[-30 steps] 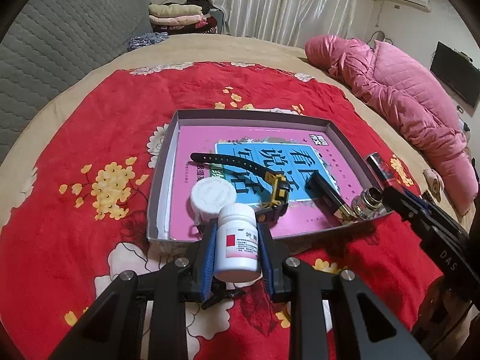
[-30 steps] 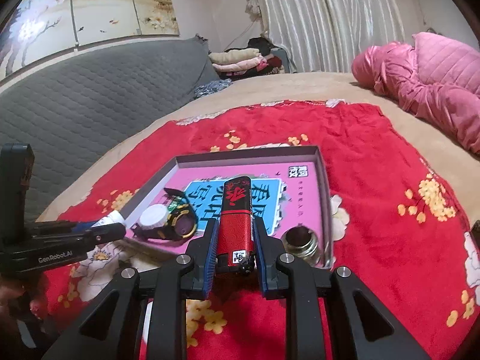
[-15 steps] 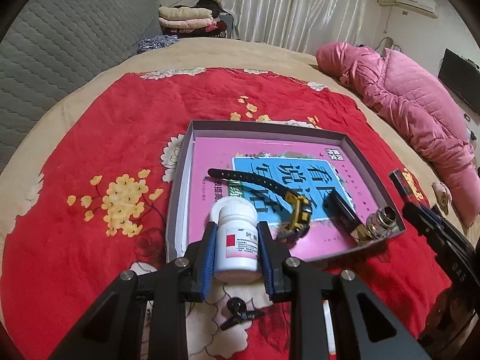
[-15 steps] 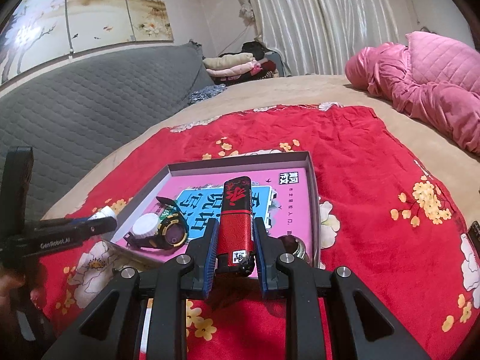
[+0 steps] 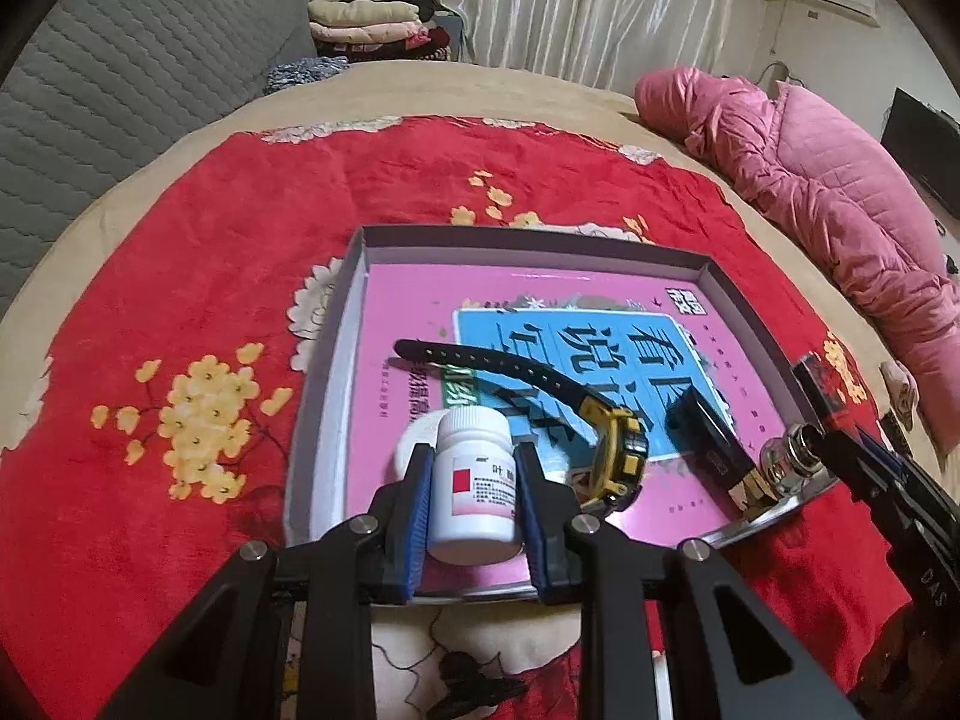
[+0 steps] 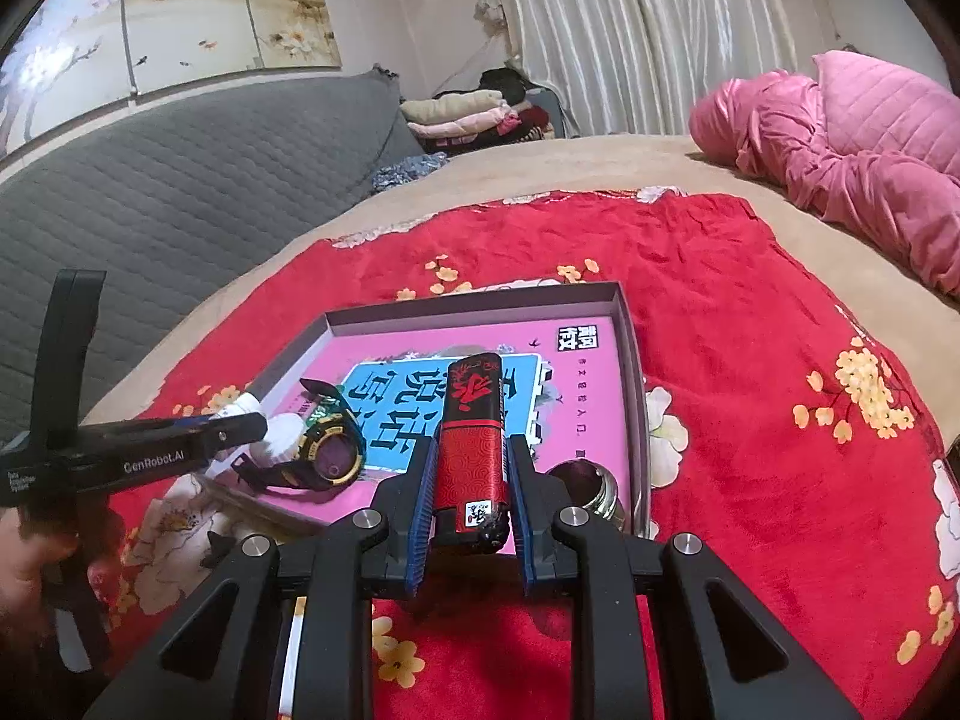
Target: Organize rigid objects
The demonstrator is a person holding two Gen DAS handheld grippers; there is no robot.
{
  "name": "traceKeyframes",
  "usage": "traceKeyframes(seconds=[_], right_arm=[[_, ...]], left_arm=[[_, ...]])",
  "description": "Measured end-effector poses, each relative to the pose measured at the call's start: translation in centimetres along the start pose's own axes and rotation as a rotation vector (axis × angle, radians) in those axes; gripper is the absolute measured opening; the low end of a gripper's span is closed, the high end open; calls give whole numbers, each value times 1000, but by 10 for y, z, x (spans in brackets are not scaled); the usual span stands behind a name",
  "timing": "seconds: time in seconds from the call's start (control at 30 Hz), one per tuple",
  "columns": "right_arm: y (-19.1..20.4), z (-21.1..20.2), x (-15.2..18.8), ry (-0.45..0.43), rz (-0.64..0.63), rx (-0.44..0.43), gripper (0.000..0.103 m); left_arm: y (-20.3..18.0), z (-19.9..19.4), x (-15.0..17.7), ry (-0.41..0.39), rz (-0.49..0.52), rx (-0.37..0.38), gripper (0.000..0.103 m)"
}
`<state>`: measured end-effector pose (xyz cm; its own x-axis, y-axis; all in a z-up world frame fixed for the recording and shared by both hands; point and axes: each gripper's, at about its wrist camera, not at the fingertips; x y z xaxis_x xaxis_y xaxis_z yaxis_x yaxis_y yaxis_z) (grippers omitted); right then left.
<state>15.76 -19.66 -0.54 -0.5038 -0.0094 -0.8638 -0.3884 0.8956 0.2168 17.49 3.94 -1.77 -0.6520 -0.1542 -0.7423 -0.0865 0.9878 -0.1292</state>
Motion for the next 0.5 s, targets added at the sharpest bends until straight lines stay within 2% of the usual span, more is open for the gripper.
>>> traceKeyframes(seconds=[0.5], right_arm=[[1, 12, 5, 43, -16, 11, 23]], left_arm=[[-13, 12, 6, 31, 8, 52, 27]])
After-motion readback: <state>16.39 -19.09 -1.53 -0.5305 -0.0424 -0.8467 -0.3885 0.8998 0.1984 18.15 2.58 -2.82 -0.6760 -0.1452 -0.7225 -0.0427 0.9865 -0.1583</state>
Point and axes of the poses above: each gripper's, at about its wrist camera, not at the fingertips, and z roughly the way its jaws point, y to its left, x to its underside, and after that the axes turned 11 degrees about -y, right-handed
